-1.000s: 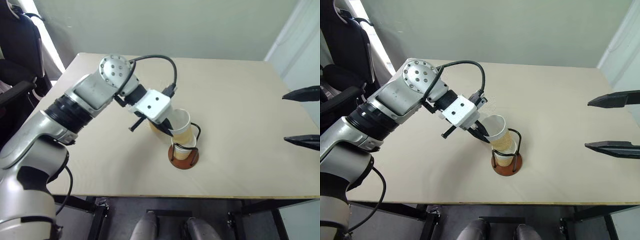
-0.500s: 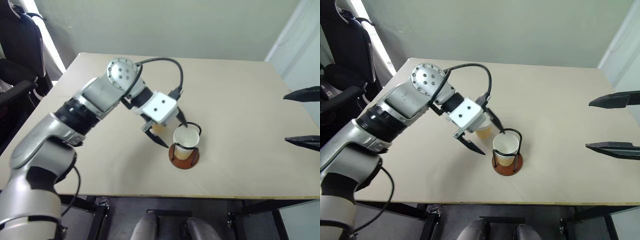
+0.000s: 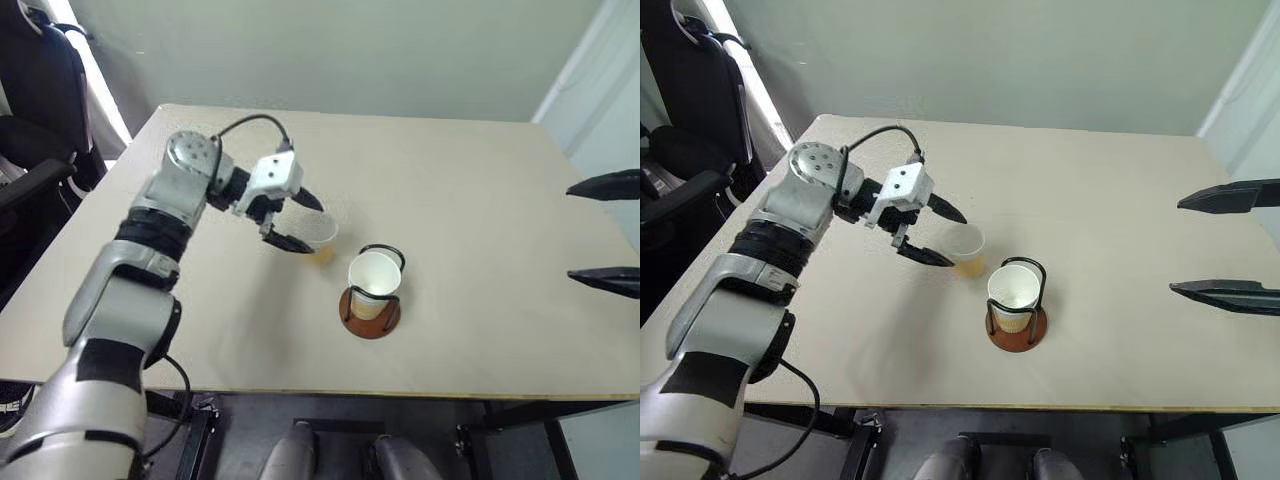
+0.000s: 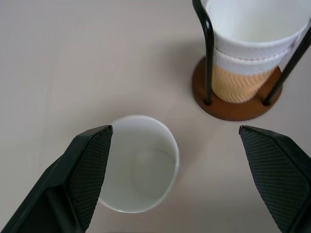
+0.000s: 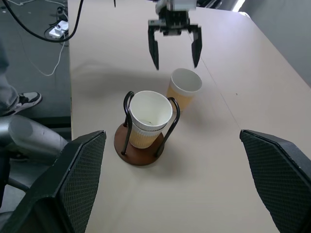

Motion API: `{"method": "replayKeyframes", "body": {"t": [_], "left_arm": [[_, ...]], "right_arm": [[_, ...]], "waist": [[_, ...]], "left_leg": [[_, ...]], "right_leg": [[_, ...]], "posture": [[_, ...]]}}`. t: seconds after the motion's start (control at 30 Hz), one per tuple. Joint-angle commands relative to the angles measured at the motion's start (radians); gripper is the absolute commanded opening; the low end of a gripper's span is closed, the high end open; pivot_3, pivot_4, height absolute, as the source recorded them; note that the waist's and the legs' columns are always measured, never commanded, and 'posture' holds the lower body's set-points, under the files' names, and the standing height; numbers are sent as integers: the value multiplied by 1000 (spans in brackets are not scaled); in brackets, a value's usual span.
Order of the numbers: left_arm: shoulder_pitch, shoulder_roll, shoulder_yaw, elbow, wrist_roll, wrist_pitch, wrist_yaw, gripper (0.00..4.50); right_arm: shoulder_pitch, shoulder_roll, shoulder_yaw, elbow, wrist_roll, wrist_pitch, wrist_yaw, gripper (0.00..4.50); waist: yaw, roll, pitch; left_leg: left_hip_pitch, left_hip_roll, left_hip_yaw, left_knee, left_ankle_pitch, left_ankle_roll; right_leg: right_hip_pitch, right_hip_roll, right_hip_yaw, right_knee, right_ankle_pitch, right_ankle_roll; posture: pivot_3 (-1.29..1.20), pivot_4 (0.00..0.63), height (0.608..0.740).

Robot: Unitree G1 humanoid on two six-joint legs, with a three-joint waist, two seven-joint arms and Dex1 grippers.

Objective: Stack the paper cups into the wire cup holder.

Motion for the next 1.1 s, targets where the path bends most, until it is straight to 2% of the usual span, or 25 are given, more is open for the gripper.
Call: {"method": "replayKeyframes", "body": {"t": [0.03, 0.13, 0.23, 0.37, 0.57, 0.6, 0.73, 0.83, 0.93, 1.03, 1.1], "left_arm": [[-10, -24, 12, 57, 91, -71, 5, 4463], [-9, -48, 9, 113, 149, -114, 15, 4463], [-6, -74, 25, 151, 180, -140, 18, 3862], [-13, -101, 36, 198, 221, -178, 55, 2470], [-31, -108, 67, 216, 230, -189, 28, 169], [-33, -107, 75, 212, 227, -187, 15, 43], [-54, -96, 107, 169, 178, -166, -35, 43], [-120, -29, 70, -79, -115, 37, -43, 43], [-229, -10, 110, -273, -376, 201, -43, 43], [-234, 36, 62, -428, -562, 302, -43, 43], [-207, 76, -11, -510, -610, 302, -43, 43]], "right_arm": [[4, -7, -38, -16, 9, 10, -9, 4500], [25, 4, -63, -41, 17, 33, -15, 4500], [36, 7, -78, -54, 18, 46, -22, 4500], [37, 7, -84, -69, 25, 60, -37, 4500], [40, 9, -100, -83, 29, 76, -44, 4500], [42, 8, -105, -83, 27, 76, -43, 4500], [52, 7, -123, -81, 20, 76, -33, 4500], [55, 1, -134, -74, 16, 74, -25, 4500], [58, 1, -133, -74, 13, 68, -25, 4500], [56, 2, -124, -75, 13, 62, -32, 4500], [53, 2, -119, -76, 15, 60, -36, 4500]], "waist": [[0, 0, 0], [0, 0, 0], [0, 0, 0], [0, 0, 0], [-1, 0, 0], [-1, 0, 0], [-1, 0, 0], [-1, -1, 1], [1, -3, 1], [2, -1, -1], [-6, 8, -4]], "left_leg": [[0, 0, 1, 1, 0, 0], [0, 0, 3, 1, -1, 1], [0, 0, 5, 2, -1, 3], [0, 0, 9, 2, -2, 4], [0, 0, 14, 5, -4, 7], [0, 0, 14, 6, -4, 8], [0, 0, 16, 8, -5, 10], [-2, 0, 17, 9, -6, 10], [-9, 0, 18, 10, -5, 10], [-10, -3, 21, 10, -4, 8], [-3, -4, 24, 9, -5, 9]], "right_leg": [[0, 0, 0, 0, 0, 0], [0, -1, 0, 0, -1, 1], [0, -2, 1, 0, -1, 2], [-1, -2, 5, 0, -1, 4], [-1, -2, 10, 0, -1, 7], [-1, -2, 10, 0, -1, 7], [-1, -3, 11, 0, -1, 8], [-3, -3, 12, 1, -1, 8], [-9, -3, 12, 2, 0, 10], [-9, -6, 13, -1, 0, 12], [-3, -9, 16, -3, -3, 16]], "posture": [[0, 150, 740], [0, 150, 740], [0, 150, 740], [0, 150, 740], [0, 150, 740], [0, 150, 740], [0, 150, 740], [0, 150, 740], [0, 150, 740], [0, 150, 740], [0, 150, 740]]}}
